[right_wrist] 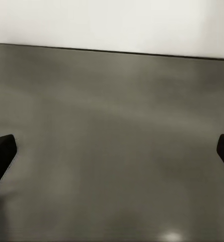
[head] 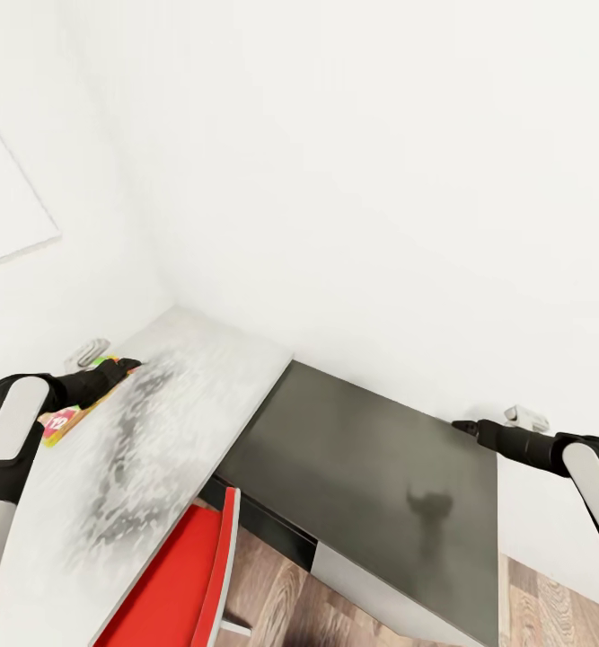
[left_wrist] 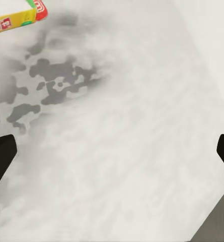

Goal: Put all the toys in the child's room - the three board games (two on the bed and one on the table), the two jigsaw puzzles on the table, and the tennis ball on the table - inside the toy box on the table in the child's room.

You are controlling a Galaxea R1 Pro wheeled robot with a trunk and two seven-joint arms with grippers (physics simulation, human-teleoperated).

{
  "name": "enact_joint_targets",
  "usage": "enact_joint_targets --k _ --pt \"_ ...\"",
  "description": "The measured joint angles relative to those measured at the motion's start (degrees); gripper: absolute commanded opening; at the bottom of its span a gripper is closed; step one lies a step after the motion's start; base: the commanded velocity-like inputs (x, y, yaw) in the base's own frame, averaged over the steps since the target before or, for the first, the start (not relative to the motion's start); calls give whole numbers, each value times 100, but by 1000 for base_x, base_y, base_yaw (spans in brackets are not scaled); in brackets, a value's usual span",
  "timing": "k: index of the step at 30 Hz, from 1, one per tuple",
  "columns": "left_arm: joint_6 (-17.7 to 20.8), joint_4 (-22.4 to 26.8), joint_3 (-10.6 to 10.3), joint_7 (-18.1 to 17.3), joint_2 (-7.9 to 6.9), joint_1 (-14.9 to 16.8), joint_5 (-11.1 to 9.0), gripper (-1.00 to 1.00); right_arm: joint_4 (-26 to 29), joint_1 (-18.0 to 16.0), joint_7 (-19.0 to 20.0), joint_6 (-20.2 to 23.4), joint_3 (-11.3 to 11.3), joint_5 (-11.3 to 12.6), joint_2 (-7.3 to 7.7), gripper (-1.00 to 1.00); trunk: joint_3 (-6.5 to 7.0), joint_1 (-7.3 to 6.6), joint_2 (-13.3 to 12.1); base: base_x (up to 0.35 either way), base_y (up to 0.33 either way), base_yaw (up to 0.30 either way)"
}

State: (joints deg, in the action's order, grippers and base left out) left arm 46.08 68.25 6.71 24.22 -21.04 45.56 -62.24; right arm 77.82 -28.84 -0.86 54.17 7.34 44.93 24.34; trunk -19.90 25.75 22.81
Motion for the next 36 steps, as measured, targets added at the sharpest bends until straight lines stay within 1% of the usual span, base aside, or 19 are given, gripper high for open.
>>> enact_joint_targets --k 1,4,11,13,16,18,19,21,22,24,25,26,27,28,30,31,33,34,36 --pt "-1 -4 1 0 0 2 -4 100 1 0 0 0 0 -2 0 100 0 0 0 0 0 0" --pt "-19 -417 67 -12 -21 201 8 100 94 10 2 -2 3 0 -3 100 0 0 0 0 0 0" --pt "-102 -975 92 -28 -35 535 28 100 164 18 -8 5 -10 -5 -3 100 0 0 0 0 0 0" --pt "-166 -1256 91 -33 -37 707 94 100 237 22 -13 28 -23 -5 -3 100 0 0 0 0 0 0" --pt "-210 -1408 90 -34 -34 802 156 100 307 26 -17 36 -24 -9 -5 100 0 0 0 0 0 0" --pt "-303 -1712 88 -39 -30 991 330 100 431 34 -20 50 -25 -6 -6 100 0 0 0 0 0 0" --pt "-304 -1717 88 -40 -30 995 332 100 433 35 -20 50 -25 -9 -6 100 0 0 0 0 0 0" --pt "-382 -2048 85 -42 -21 1197 569 100 534 45 -25 58 -27 -8 -7 100 0 0 0 0 0 0" --pt "-384 -2054 85 -43 -21 1200 572 100 536 45 -25 58 -27 -11 -7 100 0 0 0 0 0 0" --pt "-456 -2404 84 -44 -9 1401 848 100 606 63 -31 61 -30 -11 -8 100 0 0 0 0 0 0" --pt "-457 -2410 84 -44 -9 1405 851 100 607 63 -31 61 -30 -12 -8 100 0 0 0 0 0 0" --pt "-511 -2577 85 -45 -7 1499 989 100 631 71 -33 62 -33 -11 -8 100 0 0 0 0 0 0" --pt "-513 -2582 85 -45 -7 1502 992 100 632 71 -33 62 -33 -12 -8 100 0 0 0 0 0 0" --pt "-696 -2888 89 -45 -13 1667 1215 100 663 82 -39 62 -36 -14 -10 100 0 0 0 0 0 0" --pt "-992 -3178 90 -46 -21 1812 1392 100 684 90 -41 56 -37 -15 -16 100 0 0 0 0 0 0" --pt "-997 -3183 90 -46 -21 1814 1393 100 685 90 -41 56 -37 -15 -16 100 0 0 0 0 0 0" --pt "-1319 -3439 89 -46 -28 1942 1508 100 698 98 -41 55 -41 -14 -39 100 0 0 0 0 0 0" --pt "-1324 -3443 89 -45 -28 1944 1508 100 698 98 -41 55 -41 -15 -40 100 0 0 0 0 0 0" --pt "-1617 -3705 98 -47 -66 2074 1572 100 711 101 -41 66 -47 -9 -102 100 0 0 0 0 0 0"
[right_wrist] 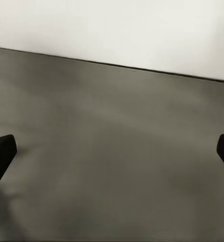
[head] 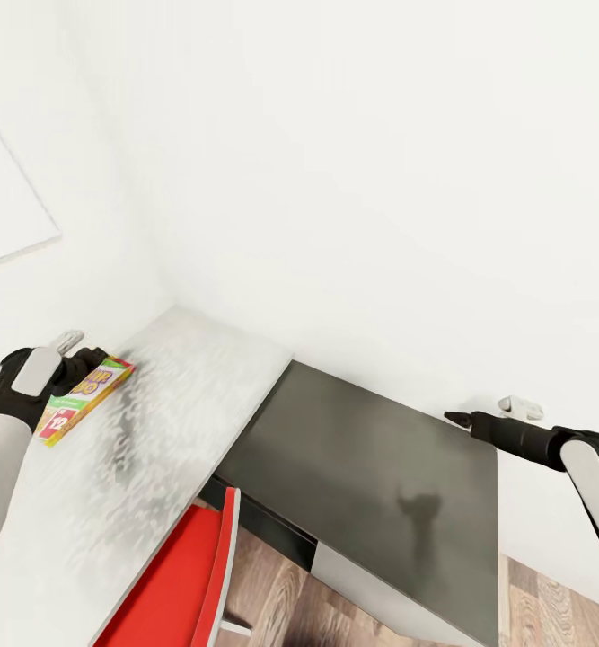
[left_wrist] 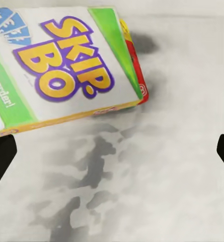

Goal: Put all the toys in the child's room - the three board games (two on the bed and one on the table), the two jigsaw puzzles on the table, and the tennis ball on the table - inside the toy box on the table in the child's room.

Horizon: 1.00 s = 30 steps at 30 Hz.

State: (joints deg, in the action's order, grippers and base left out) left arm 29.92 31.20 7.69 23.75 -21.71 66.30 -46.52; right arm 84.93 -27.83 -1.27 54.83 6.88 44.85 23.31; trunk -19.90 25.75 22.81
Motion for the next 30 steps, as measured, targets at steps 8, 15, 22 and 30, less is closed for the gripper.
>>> enact_joint_targets --k 8,15,22,30 --pt "-667 -478 29 -119 -100 202 55 100 -14 -2 3 51 -14 7 -126 100 0 0 0 0 0 75" --pt "-1007 -712 28 -180 -118 247 62 100 -6 -1 6 87 -9 6 -153 100 0 0 0 0 0 218" --pt "-1191 -867 -8 -212 -91 271 89 100 27 0 11 235 9 5 -165 100 0 0 0 0 0 269" --pt "-1231 -966 -372 -438 -20 278 98 100 81 5 15 384 35 5 -170 100 0 0 0 0 0 280"
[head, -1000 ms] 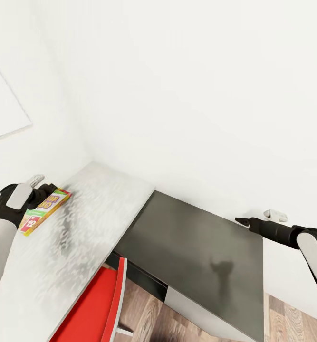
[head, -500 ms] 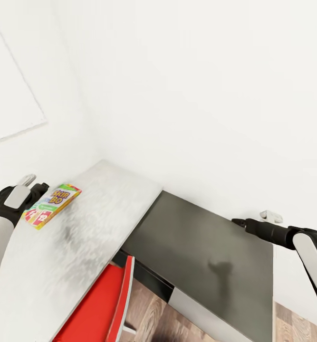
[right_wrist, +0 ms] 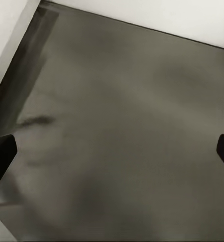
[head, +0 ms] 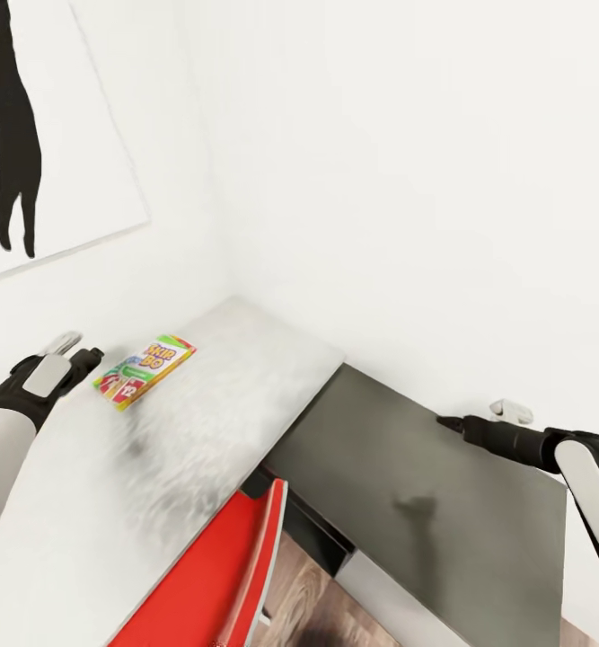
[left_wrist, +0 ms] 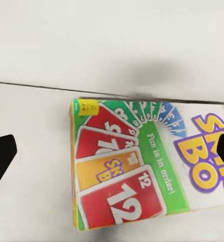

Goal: Put all the toys in the child's room - the three board games (two on the bed and one on the table), the two jigsaw puzzles on the table, and the tennis ball on the table - inside the toy box on the table in the child's room.

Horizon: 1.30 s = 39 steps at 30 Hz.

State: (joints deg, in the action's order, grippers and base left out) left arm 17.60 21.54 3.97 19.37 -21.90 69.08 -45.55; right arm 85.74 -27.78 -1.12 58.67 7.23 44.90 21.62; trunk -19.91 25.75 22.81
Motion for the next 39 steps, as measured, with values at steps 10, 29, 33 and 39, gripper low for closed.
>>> enact_joint_targets --k 10,29,33,39 --pt "12 -248 -319 -618 244 97 -5 100 192 25 1 23 11 3 -1 100 0 0 0 0 0 135" --pt "13 -379 -576 -984 679 503 23 100 279 41 1 32 21 26 -1 100 -116 0 0 0 0 17" --pt "2 -384 -564 -971 633 520 6 100 282 41 1 35 21 27 -1 100 -153 0 0 0 0 1" --pt "-11 -389 -557 -956 549 582 -15 100 288 45 1 38 21 33 -1 100 -209 0 0 0 0 0"
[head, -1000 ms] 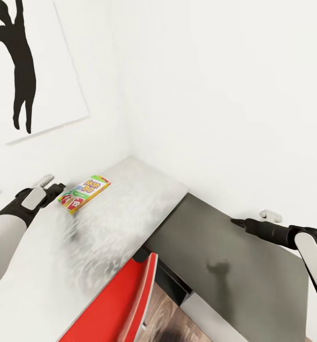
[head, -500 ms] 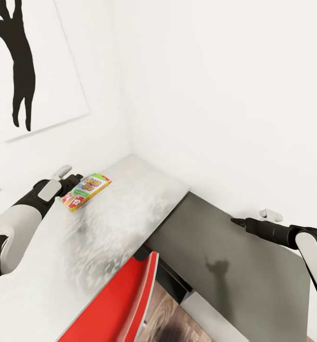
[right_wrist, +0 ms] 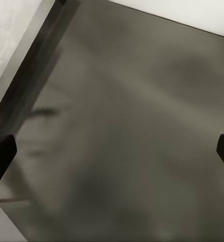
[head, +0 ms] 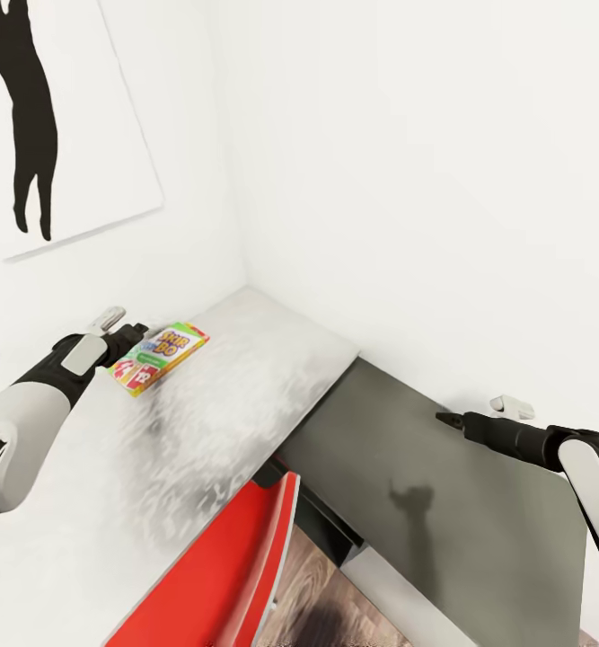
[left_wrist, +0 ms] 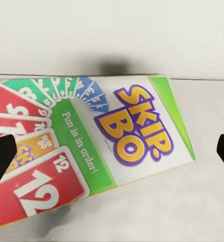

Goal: Put all the toys in the child's room - the three board games (two on the bed and one on the table), the two jigsaw puzzles on the table, and the tennis ball on the table - inside the toy box on the table in the child's room.

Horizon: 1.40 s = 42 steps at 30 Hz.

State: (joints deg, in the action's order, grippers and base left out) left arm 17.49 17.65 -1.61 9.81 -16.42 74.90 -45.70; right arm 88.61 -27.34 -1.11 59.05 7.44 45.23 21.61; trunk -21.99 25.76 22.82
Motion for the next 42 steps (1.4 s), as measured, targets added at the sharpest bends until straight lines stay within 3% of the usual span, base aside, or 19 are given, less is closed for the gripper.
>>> enact_joint_targets --k 14,29,36,39,41,42 --pt "-36 -2 7 15 -39 332 -18 100 43 2 5 17 15 8 40 100 -131 0 0 0 0 0" --pt "-48 -2 -101 26 72 562 53 100 288 18 25 68 103 14 56 100 -271 0 0 0 0 0" --pt "-56 -98 -201 25 94 512 101 100 364 65 255 67 549 51 104 100 -337 0 0 0 0 0" --pt "-60 -163 -214 25 93 486 107 100 374 72 597 66 736 90 163 100 -365 0 0 0 0 0" --pt "-62 -209 -222 24 90 466 111 100 381 76 1131 68 874 104 245 100 -384 0 0 0 0 0" --pt "-62 -210 -222 24 90 466 111 100 381 77 1142 68 876 99 246 100 -393 0 0 0 0 0"
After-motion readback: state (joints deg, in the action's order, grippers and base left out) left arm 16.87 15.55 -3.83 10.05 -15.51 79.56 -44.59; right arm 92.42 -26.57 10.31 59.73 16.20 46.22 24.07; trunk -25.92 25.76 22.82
